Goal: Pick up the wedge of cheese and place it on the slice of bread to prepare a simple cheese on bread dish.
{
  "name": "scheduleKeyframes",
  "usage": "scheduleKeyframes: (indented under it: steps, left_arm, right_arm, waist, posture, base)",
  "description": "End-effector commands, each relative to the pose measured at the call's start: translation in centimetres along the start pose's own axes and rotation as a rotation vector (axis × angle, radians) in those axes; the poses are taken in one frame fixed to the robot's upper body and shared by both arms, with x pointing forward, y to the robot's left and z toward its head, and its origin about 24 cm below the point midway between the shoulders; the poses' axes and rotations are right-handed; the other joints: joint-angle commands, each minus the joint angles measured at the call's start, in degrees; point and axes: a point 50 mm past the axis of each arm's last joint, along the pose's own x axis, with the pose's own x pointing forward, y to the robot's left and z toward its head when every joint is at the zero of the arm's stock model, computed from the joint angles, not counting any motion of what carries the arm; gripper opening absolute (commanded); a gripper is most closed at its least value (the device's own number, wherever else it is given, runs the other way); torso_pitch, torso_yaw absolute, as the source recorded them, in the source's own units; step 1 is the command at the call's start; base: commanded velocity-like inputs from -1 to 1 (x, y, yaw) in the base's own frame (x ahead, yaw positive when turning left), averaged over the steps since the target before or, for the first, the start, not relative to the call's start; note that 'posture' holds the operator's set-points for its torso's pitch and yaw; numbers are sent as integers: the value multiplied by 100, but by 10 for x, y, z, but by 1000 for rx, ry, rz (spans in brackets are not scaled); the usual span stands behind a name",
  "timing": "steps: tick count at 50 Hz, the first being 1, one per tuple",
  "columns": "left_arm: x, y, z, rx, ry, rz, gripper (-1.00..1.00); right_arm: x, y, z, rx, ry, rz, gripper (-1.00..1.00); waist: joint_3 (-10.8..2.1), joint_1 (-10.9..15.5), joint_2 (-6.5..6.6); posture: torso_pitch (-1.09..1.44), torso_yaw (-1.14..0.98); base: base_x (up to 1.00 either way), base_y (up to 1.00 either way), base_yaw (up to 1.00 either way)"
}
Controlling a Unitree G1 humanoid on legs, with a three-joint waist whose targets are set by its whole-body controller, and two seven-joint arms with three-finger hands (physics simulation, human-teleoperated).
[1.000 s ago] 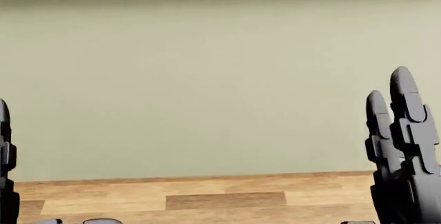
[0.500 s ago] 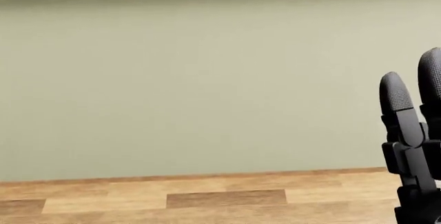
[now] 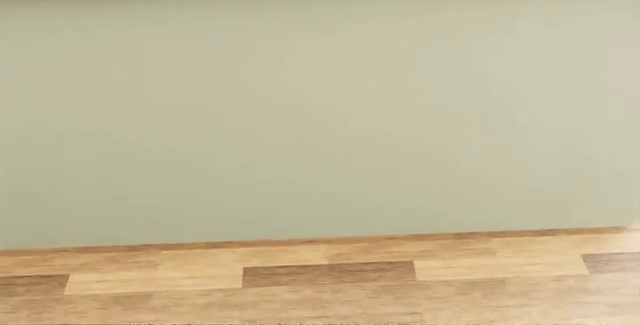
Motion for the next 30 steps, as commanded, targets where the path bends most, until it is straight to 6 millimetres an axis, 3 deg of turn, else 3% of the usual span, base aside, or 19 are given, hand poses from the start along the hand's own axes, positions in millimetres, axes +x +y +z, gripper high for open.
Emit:
scheduleKeyframes:
  steps: [1,5,6,8,11,13,15,16,19,27,30]
  left_arm:
    - [2,0,10,8,-57,-2,100]
    - [2,0,10,10,-57,0,100]
    - [2,-1,10,11,-57,1,100]
    - [2,-1,10,13,-57,1,100]
    - [2,-1,10,15,-57,1,100]
    - [1,-1,10,14,-59,0,100]
    - [2,-1,10,13,-59,-1,100]
    - [2,-1,10,13,-58,-1,100]
    - [2,-1,10,14,-58,-1,100]
    - [2,-3,9,20,-56,-4,100]
    - [1,-2,9,19,-56,-3,100]
  right_arm:
    - [1,2,11,-26,-60,3,100]
    - [2,5,9,-45,-50,20,100]
    - [2,6,9,-44,-47,25,100]
    - [2,6,9,-43,-44,25,100]
    - [2,6,9,-39,-45,28,100]
    - [2,7,9,-40,-44,31,100]
    - [3,7,8,-40,-43,32,100]
    - [3,7,8,-40,-43,34,100]
    - [3,8,8,-38,-40,36,100]
    - [4,9,7,-40,-32,40,100]
    - [4,9,6,-41,-27,42,100]
  waist:
    - [-28,1,5]
    - [-30,-2,8]
    - [-101,-11,36]
    - [69,-28,-6]
    - [88,-57,37]
    - [107,-53,177]
    - [76,-44,482]
    - [145,-3,294]
    - [170,4,309]
    - [158,-13,26]
    - [157,-11,-161]
  posture:
    - [0,0]
    - [0,0]
    - [0,0]
    - [0,0]
    - [0,0]
    - [0,0]
    - [0,0]
    - [0,0]
    - [0,0]
    - [0,0]
    - [0,0]
  base:
    - [0,0,0]
    - [0,0,0]
    - [0,6,0]
    - [0,23,0]
    - [0,24,0]
    - [0,24,0]
    - [0,23,0]
    - [0,24,0]
    - [0,23,0]
    - [0,24,0]
    - [0,24,0]
